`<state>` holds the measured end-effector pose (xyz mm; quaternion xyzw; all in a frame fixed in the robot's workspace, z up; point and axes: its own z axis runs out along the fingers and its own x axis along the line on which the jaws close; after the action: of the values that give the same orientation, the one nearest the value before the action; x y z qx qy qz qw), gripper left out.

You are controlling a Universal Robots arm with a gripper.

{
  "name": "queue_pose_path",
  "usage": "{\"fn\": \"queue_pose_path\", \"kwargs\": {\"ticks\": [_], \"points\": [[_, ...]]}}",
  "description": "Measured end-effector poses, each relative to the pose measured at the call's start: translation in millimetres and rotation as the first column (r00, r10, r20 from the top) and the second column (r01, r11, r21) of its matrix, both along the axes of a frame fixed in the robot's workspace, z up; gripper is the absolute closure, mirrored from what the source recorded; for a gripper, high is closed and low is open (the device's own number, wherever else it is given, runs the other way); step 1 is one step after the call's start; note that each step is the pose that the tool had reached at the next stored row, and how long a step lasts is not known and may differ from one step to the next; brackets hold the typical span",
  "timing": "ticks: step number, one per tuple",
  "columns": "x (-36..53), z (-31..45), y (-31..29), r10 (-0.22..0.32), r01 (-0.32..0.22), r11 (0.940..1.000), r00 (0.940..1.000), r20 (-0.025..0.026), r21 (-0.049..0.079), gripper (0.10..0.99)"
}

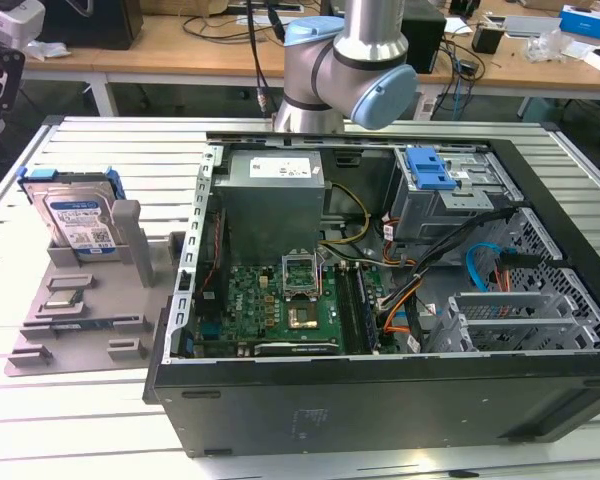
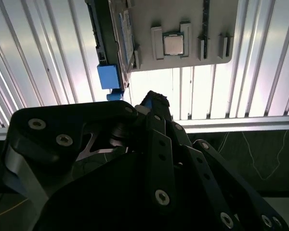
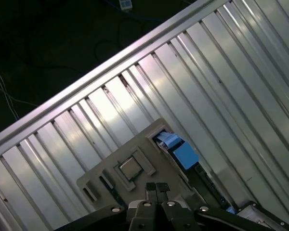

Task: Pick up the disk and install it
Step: 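Pick up the disk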

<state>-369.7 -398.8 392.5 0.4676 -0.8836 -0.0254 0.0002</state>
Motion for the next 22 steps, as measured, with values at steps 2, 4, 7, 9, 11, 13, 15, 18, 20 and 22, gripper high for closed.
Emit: {"fn": "queue_pose_path", "kwargs": {"ticks": [2,4,7,9,11,13,15,18,20,22], "points": [[0.0,0.0,0.0,0.021,-0.021,0.9998,0.9998,0.0000,0.000,0.980],[0.0,0.0,0.0,0.041,-0.041,0.9991,0.9991,0.0000,0.000,0.980],[0.0,0.0,0.0,0.074,-0.074,0.9973,0.9973,0.0000,0.000,0.980],[0.0,0.0,0.0,0.089,-0.089,0.9960,0.9960,0.0000,0.000,0.980],[0.0,0.0,0.0,0.105,-0.105,0.9945,0.9945,0.0000,0.000,0.980],[0.0,0.0,0.0,0.120,-0.120,0.9928,0.9928,0.0000,0.000,0.980],[0.0,0.0,0.0,0.145,-0.145,0.9894,0.9894,0.0000,0.000,0.980],[0.0,0.0,0.0,0.185,-0.185,0.9828,0.9828,0.0000,0.000,0.980],[0.0,0.0,0.0,0.201,-0.201,0.9797,0.9797,0.0000,0.000,0.980],[0.0,0.0,0.0,0.227,-0.227,0.9738,0.9738,0.0000,0.000,0.980]]}}
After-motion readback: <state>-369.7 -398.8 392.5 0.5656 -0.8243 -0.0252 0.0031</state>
